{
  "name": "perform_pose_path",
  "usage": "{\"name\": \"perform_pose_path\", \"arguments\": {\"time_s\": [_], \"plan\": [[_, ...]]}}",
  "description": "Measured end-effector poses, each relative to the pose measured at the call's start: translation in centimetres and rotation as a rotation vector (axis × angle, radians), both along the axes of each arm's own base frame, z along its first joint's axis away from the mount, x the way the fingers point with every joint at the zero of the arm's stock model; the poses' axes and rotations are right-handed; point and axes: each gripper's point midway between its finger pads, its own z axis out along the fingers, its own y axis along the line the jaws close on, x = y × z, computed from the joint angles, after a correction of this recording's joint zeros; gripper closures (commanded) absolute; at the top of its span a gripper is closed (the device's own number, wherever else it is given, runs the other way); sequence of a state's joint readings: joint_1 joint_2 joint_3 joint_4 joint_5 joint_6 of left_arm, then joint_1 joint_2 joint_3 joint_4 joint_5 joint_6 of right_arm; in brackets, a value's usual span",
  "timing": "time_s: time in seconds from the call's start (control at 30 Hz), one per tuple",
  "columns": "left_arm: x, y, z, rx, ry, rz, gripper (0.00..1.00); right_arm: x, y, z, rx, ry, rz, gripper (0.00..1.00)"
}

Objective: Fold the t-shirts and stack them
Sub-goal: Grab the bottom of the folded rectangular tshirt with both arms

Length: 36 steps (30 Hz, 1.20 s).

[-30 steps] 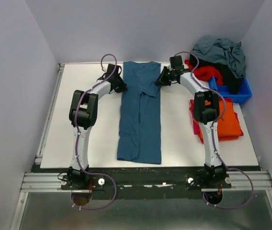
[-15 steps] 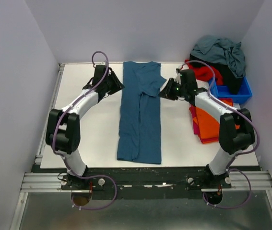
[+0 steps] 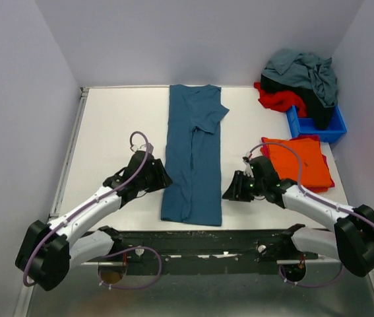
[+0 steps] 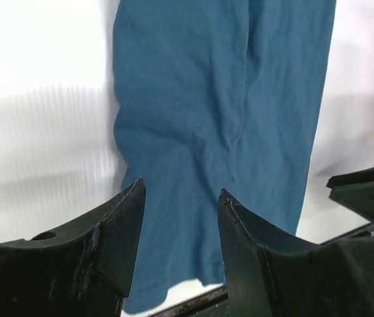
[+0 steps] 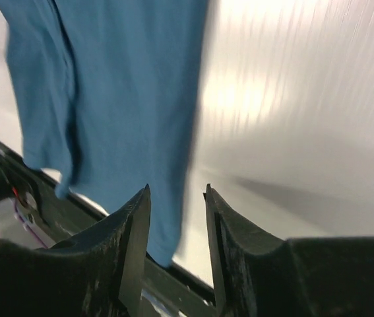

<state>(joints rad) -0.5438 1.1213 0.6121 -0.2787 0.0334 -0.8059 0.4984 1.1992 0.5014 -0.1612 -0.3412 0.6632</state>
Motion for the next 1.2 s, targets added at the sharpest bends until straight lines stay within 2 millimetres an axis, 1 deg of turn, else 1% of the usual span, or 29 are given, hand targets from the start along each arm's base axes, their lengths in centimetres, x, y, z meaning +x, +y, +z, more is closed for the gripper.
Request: {"name": "perform_pose_path", "arguments": {"time_s": [0.1,0.2,0.37,0.53,0.63,0.77,0.8,0.87,0.9,0.93,1.03,1.13,1.2], "plan": [[-2.0,0.4,-0.1,-0.033,0.002,0.017,0.43,-3.2,-0.2,-1.4,-0.003,0.045,0.034,0.5],[-3.7,0.9,-1.1,-0.043,0.039,0.038,0.48,-5.5,-0.1,-2.2,-0.008,0.085,0.07,0.47],[-6.7,1.2,-3.8,-0.023,0.146,0.048,0.47,-7.5,0.4,-2.2,0.007,0.098,0.113,0.47],[-8.7,0.9,-5.1,-0.018,0.197,0.031,0.46,-8.6,0.7,-2.5,0.006,0.122,0.137,0.49],[-9.6,0.8,-5.7,-0.018,0.219,0.027,0.44,-9.1,1.2,-2.7,0.011,0.141,0.155,0.54],[-10.0,0.6,-5.5,-0.033,0.22,0.023,0.44,-9.8,2.1,-3.2,0.014,0.173,0.182,0.67],[-10.0,0.5,-5.4,-0.037,0.218,0.023,0.43,-9.9,2.2,-3.3,0.016,0.181,0.19,0.73],[-10.1,0.6,-5.3,-0.036,0.221,0.025,0.43,-10.2,2.4,-3.5,0.014,0.198,0.197,0.91],[-10.2,0.7,-5.2,-0.034,0.223,0.026,0.43,-10.4,2.4,-3.7,0.011,0.208,0.2,0.96],[-10.2,0.7,-5.2,-0.033,0.225,0.026,0.43,-10.5,2.4,-3.7,0.007,0.213,0.201,0.99],[-10.4,0.7,-5.1,-0.039,0.229,0.024,0.44,-10.7,2.1,-3.8,-0.007,0.221,0.198,0.99],[-10.6,0.6,-5.0,-0.05,0.236,0.018,0.46,-10.9,1.5,-3.8,-0.029,0.219,0.191,0.99],[-10.8,0.6,-5.2,-0.045,0.248,0.015,0.52,-10.9,1.2,-3.8,-0.043,0.221,0.188,0.99]]}}
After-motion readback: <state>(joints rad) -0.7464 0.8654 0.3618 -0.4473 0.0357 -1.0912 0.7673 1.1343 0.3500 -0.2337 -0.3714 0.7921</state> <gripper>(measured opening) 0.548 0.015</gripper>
